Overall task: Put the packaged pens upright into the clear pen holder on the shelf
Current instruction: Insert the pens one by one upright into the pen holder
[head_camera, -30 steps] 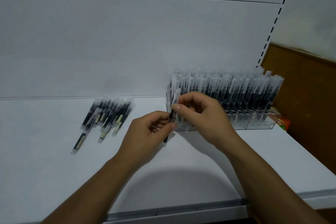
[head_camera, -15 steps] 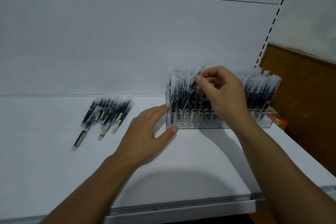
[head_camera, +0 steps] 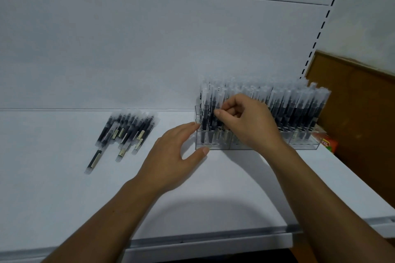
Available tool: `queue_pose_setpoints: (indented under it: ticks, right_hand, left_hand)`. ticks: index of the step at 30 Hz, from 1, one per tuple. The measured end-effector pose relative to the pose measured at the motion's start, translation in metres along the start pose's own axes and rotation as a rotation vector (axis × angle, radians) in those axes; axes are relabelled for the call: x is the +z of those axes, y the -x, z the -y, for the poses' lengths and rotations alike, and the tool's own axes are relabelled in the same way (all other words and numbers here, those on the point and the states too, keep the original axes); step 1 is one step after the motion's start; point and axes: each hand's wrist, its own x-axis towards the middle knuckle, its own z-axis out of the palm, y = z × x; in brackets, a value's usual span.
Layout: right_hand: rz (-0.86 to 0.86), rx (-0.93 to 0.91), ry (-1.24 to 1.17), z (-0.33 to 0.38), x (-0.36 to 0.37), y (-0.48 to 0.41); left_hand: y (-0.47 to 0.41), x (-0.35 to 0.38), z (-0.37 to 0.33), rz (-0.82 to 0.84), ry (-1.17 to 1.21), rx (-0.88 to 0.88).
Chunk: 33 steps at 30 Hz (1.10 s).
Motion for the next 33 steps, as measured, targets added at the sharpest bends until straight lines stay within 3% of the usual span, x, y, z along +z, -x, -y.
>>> queue_pose_setpoints:
  ticks: [5, 9, 11, 15, 20, 25, 33]
  right_hand:
    - [0.030, -0.045, 0.025, 0.006, 0.003, 0.026]
    - [0.303, -0.188, 0.072, 0.036, 0.036, 0.043]
    - [0.385, -0.247, 0.154, 0.051, 0.059, 0.040]
    - [0.388, -0.244, 0.302, 0.069, 0.101, 0.013]
    - [0.426, -0.135, 0.429, 0.074, 0.133, -0.019]
    - [0.468, -0.045, 0.441, 0.071, 0.149, -0.028]
    - [0.463, 0.015, 0.386, 0.064, 0.156, -0.032]
  left_hand:
    - [0.003, -0.017, -0.007, -0.064, 0.147, -0.134]
    - [0.000, -0.052, 0.001, -0.151, 0.193, -0.226]
    - [0.002, -0.071, 0.014, -0.190, 0.148, -0.300]
    - [0.003, -0.109, 0.050, -0.239, 0.014, -0.480]
    - [-0.002, -0.139, 0.081, -0.036, -0.155, -0.680]
    - [-0.024, -0.144, 0.095, 0.128, -0.221, -0.750]
    - [-0.061, -0.153, 0.099, 0.335, -0.097, -0.902]
